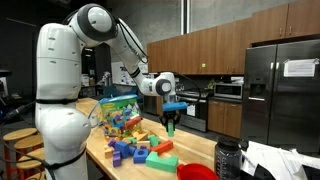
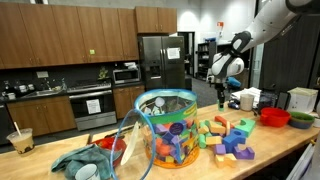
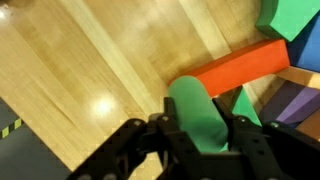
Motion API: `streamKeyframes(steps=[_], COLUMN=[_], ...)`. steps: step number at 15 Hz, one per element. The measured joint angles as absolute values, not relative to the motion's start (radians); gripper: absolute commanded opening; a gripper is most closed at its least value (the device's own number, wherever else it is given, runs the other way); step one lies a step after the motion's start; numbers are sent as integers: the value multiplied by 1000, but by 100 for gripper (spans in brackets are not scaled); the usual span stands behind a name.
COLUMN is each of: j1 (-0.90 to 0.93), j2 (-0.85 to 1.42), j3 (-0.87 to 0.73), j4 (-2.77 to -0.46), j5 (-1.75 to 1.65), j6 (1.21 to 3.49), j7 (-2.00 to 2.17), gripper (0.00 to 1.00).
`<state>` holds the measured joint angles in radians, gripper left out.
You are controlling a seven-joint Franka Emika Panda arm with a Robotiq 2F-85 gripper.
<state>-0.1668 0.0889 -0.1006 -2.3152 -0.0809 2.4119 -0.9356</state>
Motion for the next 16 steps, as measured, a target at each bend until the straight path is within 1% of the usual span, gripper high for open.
streamKeyframes(steps=[4,10,16], j1=[-123,-42,-27], j2=[-8,-155,-295], j3=[-89,-21,53], j4=[-2438,-2582,-2683], j5=[-141,-203,-338], j6=[2403,2346,2313], j7=[-706,-388,-98], gripper=[16,16,16])
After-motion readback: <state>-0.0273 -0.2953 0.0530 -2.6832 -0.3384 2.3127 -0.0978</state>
